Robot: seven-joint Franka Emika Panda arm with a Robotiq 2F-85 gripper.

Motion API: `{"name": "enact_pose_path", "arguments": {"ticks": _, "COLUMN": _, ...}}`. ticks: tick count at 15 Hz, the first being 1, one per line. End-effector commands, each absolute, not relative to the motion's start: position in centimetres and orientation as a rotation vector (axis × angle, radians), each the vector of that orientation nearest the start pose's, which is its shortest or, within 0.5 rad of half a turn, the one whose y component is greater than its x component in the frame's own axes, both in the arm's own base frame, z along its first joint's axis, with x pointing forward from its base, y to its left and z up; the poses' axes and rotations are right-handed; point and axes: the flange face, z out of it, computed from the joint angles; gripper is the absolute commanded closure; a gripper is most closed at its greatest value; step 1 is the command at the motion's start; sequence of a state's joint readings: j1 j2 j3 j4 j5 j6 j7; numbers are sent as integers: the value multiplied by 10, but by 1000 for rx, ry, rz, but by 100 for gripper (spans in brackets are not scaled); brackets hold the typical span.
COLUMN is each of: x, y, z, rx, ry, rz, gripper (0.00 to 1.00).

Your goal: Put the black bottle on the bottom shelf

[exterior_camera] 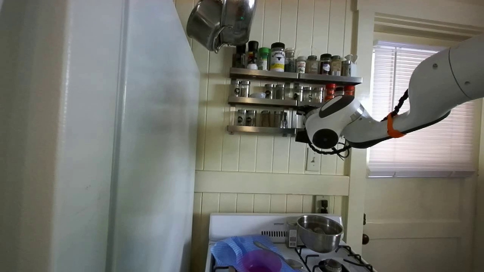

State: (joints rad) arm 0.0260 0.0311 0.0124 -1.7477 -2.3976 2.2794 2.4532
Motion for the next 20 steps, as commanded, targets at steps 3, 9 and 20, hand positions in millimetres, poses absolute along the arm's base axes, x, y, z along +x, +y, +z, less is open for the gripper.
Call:
{"name": "enact_pose_path", "arguments": {"ticks": 3, "x": 635, "y": 12, "z": 624, "rx": -1827, "ry": 605, "rz": -2938, "gripper": 82}}
{"name": "enact_pose_path", "arguments": {"ticks": 9, "x": 642, "y": 11, "z": 618, "rx": -1833, "ry": 596, "rz": -2946, "gripper": 82}}
{"name": "enact_pose_path", "arguments": {"ticks": 20, "x": 652, "y": 9, "z": 638, "rx": -1855, "ry": 617, "rz": -2920, "gripper": 82}}
